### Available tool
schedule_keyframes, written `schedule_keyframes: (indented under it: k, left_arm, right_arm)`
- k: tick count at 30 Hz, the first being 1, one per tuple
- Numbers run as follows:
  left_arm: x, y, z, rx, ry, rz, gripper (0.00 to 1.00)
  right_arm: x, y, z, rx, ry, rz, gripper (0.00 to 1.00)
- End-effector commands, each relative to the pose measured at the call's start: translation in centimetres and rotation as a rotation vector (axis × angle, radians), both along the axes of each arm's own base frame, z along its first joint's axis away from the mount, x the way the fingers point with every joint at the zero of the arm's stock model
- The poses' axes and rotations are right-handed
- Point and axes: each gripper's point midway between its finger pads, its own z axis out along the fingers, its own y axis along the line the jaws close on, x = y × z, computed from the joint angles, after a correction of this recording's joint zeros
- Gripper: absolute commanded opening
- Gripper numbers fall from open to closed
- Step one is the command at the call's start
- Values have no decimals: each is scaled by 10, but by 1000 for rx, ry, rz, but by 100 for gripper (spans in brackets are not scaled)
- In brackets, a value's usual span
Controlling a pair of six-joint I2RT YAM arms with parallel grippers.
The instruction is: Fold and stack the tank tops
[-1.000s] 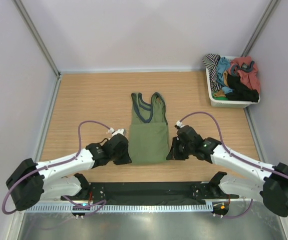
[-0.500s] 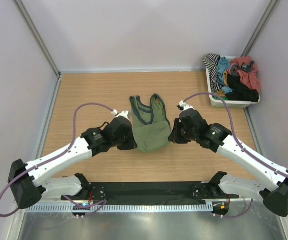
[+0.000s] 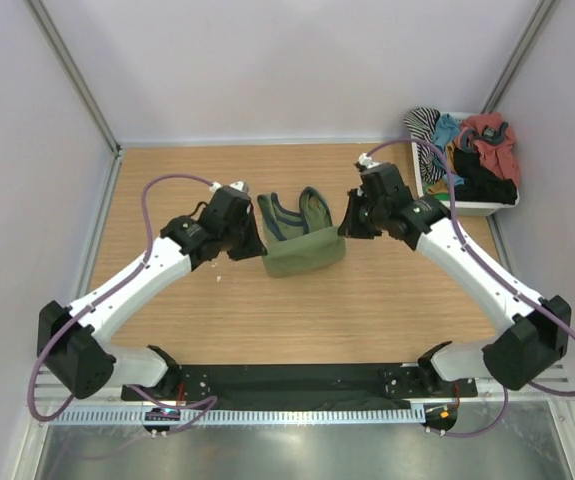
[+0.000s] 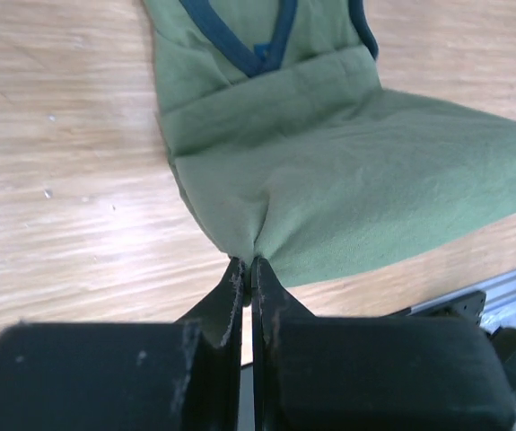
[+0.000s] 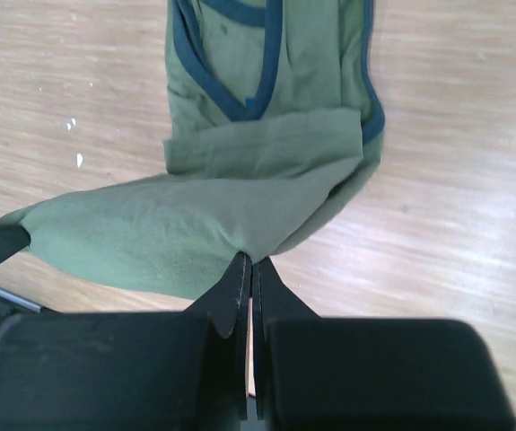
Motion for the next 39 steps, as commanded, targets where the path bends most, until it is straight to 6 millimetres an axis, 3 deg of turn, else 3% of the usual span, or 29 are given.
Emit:
schedule_keyframes:
  k: [1, 6, 7, 9, 10, 11, 13, 14, 16, 17, 18, 20, 21, 24, 26, 30, 31, 35, 36, 38, 39]
  left_arm:
    - [22, -4, 16, -40, -18, -32, 0]
    - [56, -1, 28, -46, -36, -3, 0]
    - [64, 0, 19, -30, -15, 5, 0]
    - [77, -4, 24, -45, -18, 2, 0]
    - [86, -3, 15, -33, 2, 9, 0]
    - [91, -3, 12, -31, 11, 13, 0]
    - [107, 2, 18, -36, -1, 34, 0]
    - [116, 2, 14, -32, 7, 41, 0]
    - [129, 9, 10, -30, 17, 63, 0]
    - [136, 7, 8, -37, 28, 60, 0]
    - [144, 12, 5, -40, 35, 74, 0]
    - [156, 12, -1, -44, 48, 83, 0]
    - [161, 16, -3, -40, 48, 96, 0]
    - [177, 21, -12, -42, 67, 117, 0]
    - [188, 23, -13, -53, 67, 129, 0]
    - [208, 24, -36, -63, 107, 146, 0]
    - [217, 23, -32, -75, 89, 149, 0]
    - [246, 27, -46, -94, 82, 189, 0]
    - [251, 27, -59, -92, 105, 198, 0]
    - [263, 26, -59, -103, 87, 208, 0]
    - [268, 30, -63, -104, 88, 221, 0]
  right_arm:
    - [30, 8, 24, 41, -62, 42, 1]
    - [65, 13, 23, 54, -52, 30, 1]
    - [73, 14, 31, 63, -65, 29, 1]
    - [87, 16, 19, 54, -39, 19, 1]
    - [94, 18, 26, 69, -51, 18, 1]
    - [104, 15, 17, 63, -32, 4, 1]
    - [119, 14, 21, 76, -40, -13, 1]
    - [128, 10, 13, 76, -23, -25, 1]
    - [144, 10, 17, 90, -31, -34, 1]
    - [152, 8, 3, 82, 2, -43, 1]
    - [161, 10, 11, 91, -18, -42, 1]
    - [172, 10, -1, 89, 11, -49, 1]
    - [179, 10, 6, 98, -10, -51, 1]
    - [199, 10, 3, 109, -13, -60, 1]
    - [207, 13, 0, 120, -4, -50, 1]
    - [234, 15, -6, 153, -20, -54, 1]
    - [244, 14, -15, 162, -20, -64, 2]
    - [272, 23, -20, 242, -56, -63, 3]
    - [280, 29, -19, 269, -72, -54, 3]
    - [293, 33, -32, 286, -78, -55, 5]
    - [304, 39, -21, 315, -136, -35, 7]
